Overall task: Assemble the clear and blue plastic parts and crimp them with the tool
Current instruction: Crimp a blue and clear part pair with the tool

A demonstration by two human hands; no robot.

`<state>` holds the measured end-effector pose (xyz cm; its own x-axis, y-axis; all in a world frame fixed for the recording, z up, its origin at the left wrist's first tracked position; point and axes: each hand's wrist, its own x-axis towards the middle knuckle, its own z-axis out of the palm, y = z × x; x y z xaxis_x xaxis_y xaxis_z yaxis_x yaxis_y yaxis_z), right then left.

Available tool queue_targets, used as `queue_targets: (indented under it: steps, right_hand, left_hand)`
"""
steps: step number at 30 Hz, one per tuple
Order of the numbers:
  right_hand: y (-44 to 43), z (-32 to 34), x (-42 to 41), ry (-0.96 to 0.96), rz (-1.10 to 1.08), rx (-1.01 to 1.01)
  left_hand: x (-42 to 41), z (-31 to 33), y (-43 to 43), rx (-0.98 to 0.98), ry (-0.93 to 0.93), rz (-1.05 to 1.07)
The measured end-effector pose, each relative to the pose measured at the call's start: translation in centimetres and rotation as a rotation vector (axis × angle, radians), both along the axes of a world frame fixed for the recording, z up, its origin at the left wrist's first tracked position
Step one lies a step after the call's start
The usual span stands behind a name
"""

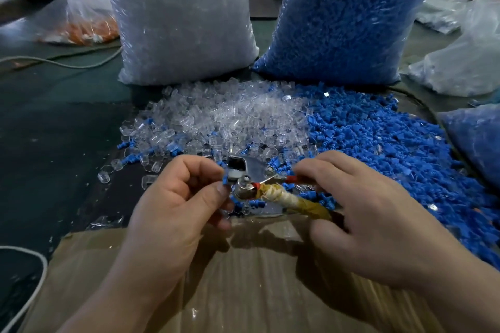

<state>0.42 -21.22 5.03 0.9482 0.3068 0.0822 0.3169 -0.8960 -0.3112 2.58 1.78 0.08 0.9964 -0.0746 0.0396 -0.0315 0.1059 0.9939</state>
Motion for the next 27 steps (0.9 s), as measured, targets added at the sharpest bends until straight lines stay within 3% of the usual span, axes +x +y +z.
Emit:
queue_targets:
  steps: [19, 27]
  right_hand:
    - [-0.5, 0.0, -0.1, -0.013, 0.052, 0.001]
    - [0.2, 0.6, -0.2, -0.007, 0.012, -0.016]
  left_hand:
    - [-0.4, 1.1, -0.1, 0.119, -0.159, -0.024]
    - [-0.7, 1.9, -0.3, 0.102, -0.123, -0.025]
